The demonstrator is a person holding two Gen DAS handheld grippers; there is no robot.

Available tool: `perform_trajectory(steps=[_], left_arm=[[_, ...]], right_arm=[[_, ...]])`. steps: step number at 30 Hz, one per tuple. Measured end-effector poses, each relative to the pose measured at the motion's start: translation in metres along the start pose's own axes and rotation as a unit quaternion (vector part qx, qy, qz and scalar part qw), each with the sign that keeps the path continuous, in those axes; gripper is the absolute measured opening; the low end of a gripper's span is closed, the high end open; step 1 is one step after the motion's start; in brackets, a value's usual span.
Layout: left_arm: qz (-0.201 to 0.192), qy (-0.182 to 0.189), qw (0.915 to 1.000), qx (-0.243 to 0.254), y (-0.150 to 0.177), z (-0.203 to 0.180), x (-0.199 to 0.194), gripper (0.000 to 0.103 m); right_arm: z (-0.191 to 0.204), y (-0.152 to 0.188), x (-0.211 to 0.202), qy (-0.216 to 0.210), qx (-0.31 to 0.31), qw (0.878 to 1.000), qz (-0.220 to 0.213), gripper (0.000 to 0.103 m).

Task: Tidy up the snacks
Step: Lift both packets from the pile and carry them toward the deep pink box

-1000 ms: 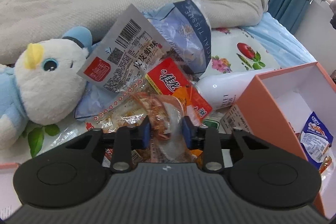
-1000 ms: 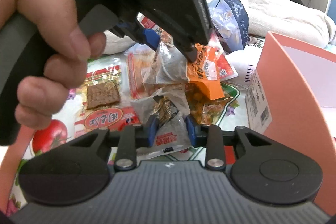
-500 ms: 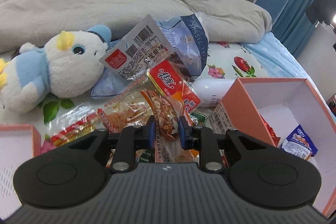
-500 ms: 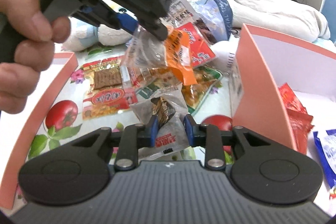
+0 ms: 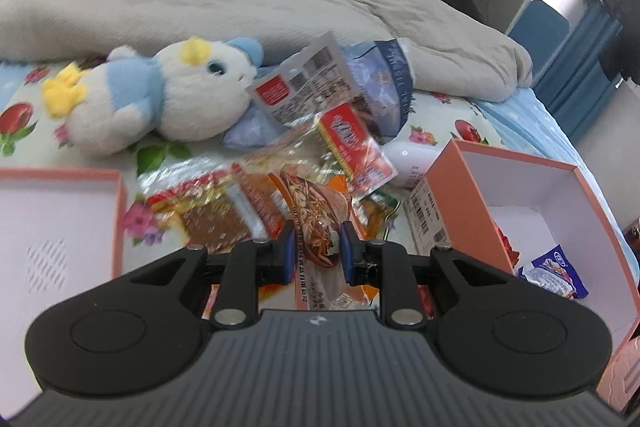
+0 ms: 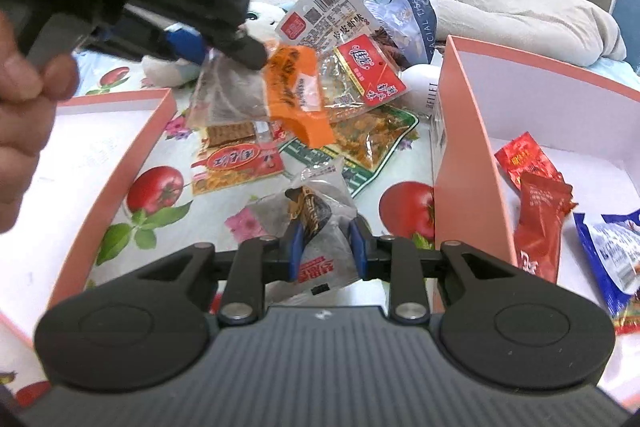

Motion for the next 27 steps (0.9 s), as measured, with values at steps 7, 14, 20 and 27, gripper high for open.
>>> perform_trajectory(steps=[7,14,20,27], left_arm=[[-0.001,-0.004,0.9996,-0.027,0.032,0.018,-0.02,0.026],[0.009,-0.002,0.9984,-0.055,0.083,0.028,-0.027,0.026],[0.019,-0.01,0.9966,-0.079,0.116,0.038,-0.029,0.026],[0.011,-0.021,0.9958,-0.088,0.119,0.044,-0.049,0.026]], right_arm=[[0.004,0.014,-0.017,-0.003,0.001,1.0,0.008,0.028],[0.007,0.029,-0.029,-0.01,0.019,1.0,0.018,0.026],[0.008,0.046,-0.03,-0.011,0.021,0.999,0.035,0.024],[0.007,0.04,-0.046,-0.013,0.024,0.999,0.027,0.023]])
Point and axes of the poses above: each gripper's, at about its wrist camera, not at the fingertips, and x roughly the way its jaws point, z to its left, y to its underside, the point moved 7 cm from there along x, roughly the way its jaws point, and after that the axes turned 11 degrees about z, right-handed, at the moved point
